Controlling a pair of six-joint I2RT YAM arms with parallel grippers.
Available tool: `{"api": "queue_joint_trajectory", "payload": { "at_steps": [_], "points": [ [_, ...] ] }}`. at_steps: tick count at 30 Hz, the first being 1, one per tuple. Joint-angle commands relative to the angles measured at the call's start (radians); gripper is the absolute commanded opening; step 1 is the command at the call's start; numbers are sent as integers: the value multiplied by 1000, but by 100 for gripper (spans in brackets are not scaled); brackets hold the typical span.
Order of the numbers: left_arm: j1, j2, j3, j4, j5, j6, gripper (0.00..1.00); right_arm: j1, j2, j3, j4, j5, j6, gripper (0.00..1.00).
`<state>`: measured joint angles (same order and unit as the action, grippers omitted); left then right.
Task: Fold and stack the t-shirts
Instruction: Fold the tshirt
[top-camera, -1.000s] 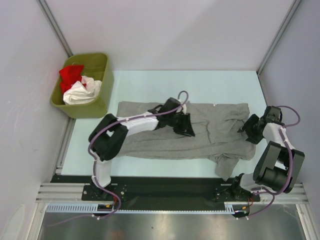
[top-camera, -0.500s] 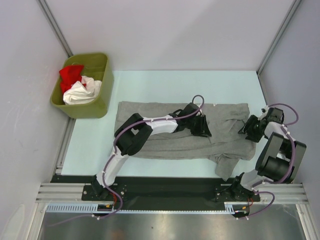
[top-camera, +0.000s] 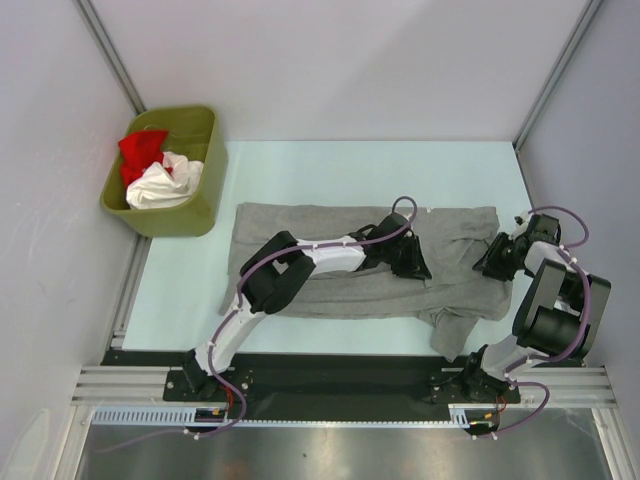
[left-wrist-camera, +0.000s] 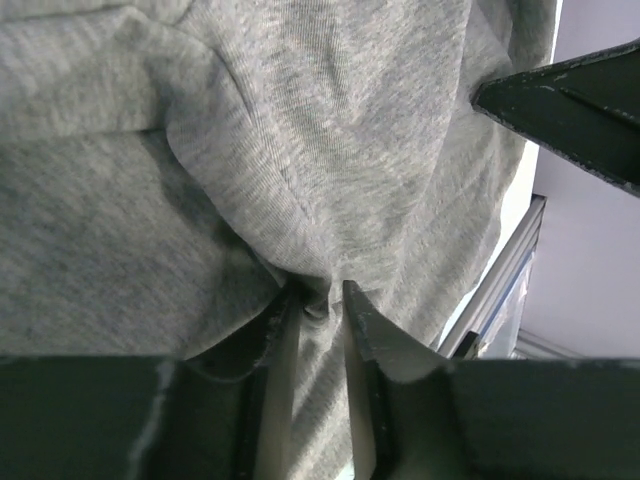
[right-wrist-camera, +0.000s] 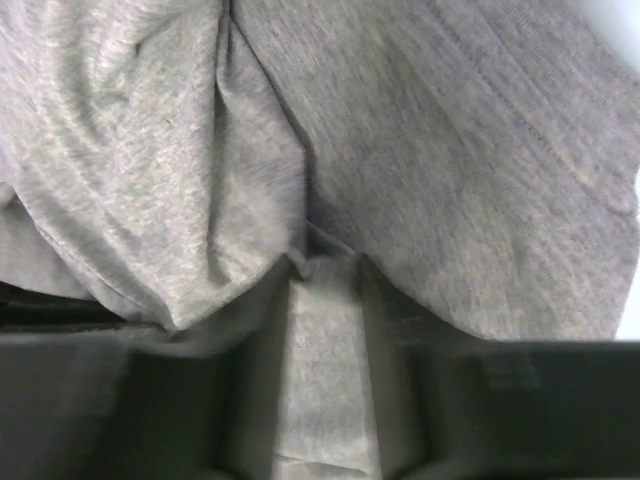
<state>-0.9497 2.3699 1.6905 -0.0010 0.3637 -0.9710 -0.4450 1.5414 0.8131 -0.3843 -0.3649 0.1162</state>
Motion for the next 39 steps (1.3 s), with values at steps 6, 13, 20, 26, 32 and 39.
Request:
{"api": "queue_joint_trajectory", "payload": {
  "at_steps": [6, 13, 20, 26, 32, 39],
  "points": [
    [-6, 15, 99, -54, 55, 28, 8, -6, -52, 29, -78, 55, 89, 6],
    [17, -30, 115, -143, 135, 72, 0, 2, -89, 67, -260, 129, 177, 0],
    [48, -54, 74, -152, 201, 86, 0, 3, -98, 106, -340, 152, 244, 0],
    [58, -98, 43, -157, 241, 98, 0, 5, -93, 139, -399, 162, 276, 0],
    [60, -110, 35, -162, 271, 100, 0, 3, -95, 140, -444, 201, 304, 0],
    [68, -120, 32, -191, 261, 132, 1, -8, -130, 43, -412, 185, 370, 0]
  ]
}}
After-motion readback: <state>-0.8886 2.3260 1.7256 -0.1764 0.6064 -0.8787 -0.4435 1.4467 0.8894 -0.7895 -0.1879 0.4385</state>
